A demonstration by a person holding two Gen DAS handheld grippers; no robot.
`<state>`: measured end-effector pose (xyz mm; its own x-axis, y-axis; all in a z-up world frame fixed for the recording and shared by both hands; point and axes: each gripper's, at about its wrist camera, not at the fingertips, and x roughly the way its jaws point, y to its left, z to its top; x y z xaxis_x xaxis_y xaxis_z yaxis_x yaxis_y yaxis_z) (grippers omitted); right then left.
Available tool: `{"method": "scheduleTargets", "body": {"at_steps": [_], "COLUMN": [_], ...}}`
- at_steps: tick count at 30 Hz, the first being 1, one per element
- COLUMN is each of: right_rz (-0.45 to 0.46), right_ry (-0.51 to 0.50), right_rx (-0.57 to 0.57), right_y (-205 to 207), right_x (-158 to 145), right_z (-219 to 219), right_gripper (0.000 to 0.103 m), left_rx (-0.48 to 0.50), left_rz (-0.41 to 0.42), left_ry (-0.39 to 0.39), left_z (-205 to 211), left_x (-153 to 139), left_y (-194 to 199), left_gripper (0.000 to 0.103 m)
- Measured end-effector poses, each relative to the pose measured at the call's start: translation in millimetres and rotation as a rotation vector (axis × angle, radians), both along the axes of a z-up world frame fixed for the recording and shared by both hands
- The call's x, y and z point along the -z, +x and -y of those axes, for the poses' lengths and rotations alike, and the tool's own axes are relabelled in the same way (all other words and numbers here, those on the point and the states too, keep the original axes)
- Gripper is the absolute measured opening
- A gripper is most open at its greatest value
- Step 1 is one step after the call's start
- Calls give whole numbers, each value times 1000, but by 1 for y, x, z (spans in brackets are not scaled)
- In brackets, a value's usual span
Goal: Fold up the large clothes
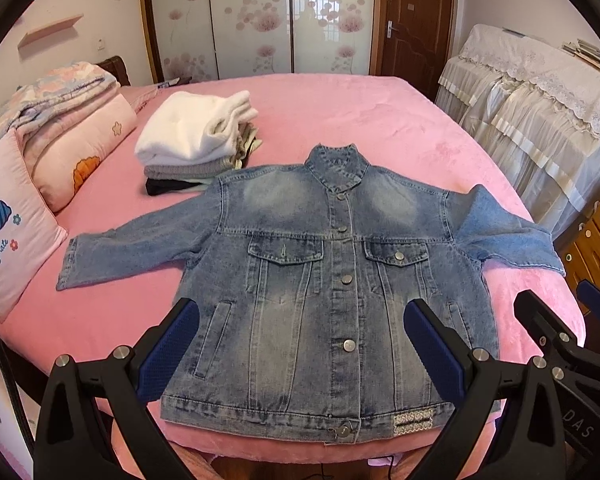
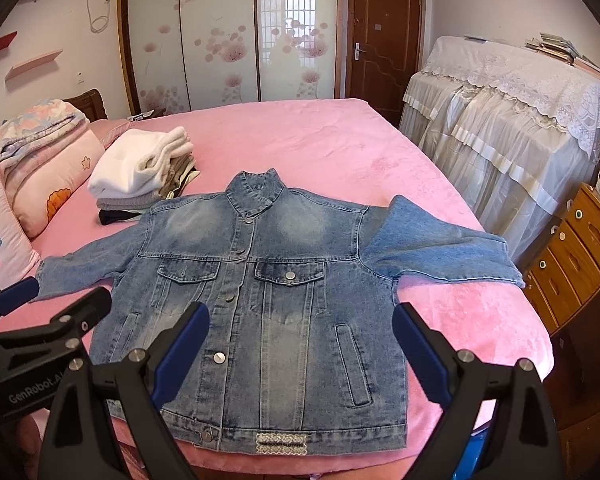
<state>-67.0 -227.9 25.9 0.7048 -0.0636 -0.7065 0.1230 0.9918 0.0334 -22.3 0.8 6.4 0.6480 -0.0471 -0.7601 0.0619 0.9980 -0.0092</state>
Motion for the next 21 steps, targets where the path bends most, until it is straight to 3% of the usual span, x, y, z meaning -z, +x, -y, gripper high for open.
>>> {"method": "scheduleTargets", "body": {"at_steps": [21], "right_rz": [-14], "right_ry": [-4], "right_rx": [-19], "right_y": [2], "right_x": [1], "right_z": [-5], "right_gripper": [94], "left_rx": [-11], "left_rz": [-28], "left_ry": [-10], "left_z": [-7], "left_x": [4], "left_y": [2], "left_gripper": [102]}}
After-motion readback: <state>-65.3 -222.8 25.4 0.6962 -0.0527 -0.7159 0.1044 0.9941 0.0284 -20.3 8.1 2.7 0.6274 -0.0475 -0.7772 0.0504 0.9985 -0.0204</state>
